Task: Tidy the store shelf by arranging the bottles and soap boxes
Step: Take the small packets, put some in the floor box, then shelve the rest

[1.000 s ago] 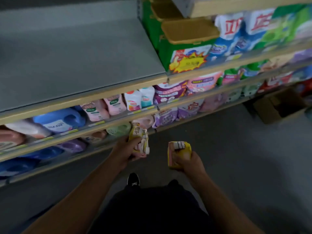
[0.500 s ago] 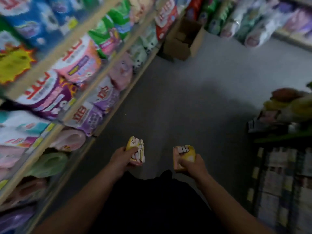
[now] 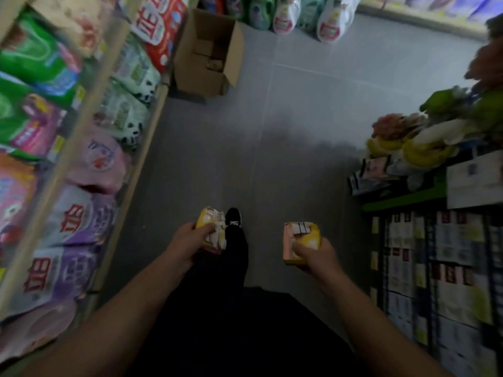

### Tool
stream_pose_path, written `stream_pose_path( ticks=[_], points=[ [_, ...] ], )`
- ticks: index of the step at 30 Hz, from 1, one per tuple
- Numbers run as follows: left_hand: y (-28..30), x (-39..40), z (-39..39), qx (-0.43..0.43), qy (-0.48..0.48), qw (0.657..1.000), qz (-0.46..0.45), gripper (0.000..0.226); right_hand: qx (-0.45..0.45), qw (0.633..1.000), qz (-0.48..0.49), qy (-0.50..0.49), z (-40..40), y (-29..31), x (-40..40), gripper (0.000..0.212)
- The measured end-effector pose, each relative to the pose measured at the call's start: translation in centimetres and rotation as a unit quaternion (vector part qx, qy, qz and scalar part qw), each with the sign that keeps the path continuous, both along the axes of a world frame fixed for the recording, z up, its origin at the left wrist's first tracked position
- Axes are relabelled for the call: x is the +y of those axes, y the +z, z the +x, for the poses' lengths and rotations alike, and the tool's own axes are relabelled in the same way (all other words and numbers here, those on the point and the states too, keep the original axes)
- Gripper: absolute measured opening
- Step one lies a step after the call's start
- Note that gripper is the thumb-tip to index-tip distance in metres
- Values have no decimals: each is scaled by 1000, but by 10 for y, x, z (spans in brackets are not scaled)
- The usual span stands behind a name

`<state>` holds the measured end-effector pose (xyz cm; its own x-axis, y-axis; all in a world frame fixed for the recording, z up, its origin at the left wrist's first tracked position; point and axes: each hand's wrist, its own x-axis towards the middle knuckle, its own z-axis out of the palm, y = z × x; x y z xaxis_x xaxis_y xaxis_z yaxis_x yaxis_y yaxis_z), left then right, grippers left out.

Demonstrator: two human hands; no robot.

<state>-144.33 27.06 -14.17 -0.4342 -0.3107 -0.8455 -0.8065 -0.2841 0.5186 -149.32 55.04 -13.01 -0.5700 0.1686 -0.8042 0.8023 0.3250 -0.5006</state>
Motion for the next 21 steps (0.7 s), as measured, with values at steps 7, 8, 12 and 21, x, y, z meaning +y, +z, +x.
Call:
stream_pose_path(
  ticks=[7,8,12,21],
  points=[
    [24,-23,-207,21,-161,987,-15,12,-18,998,36,-42,-117,13,-2,37],
    [27,-24,-235,29,-183,982,-17,12,-18,998,33,-54,-132,13,-2,36],
    [32,-22,-340,44,-210,976,-22,18,-1,997,24,-68,-208,8,-4,38],
    [21,12,-526,-11,-40,999,6,28,16,998,7,-64,-452,4,24,42]
  ],
)
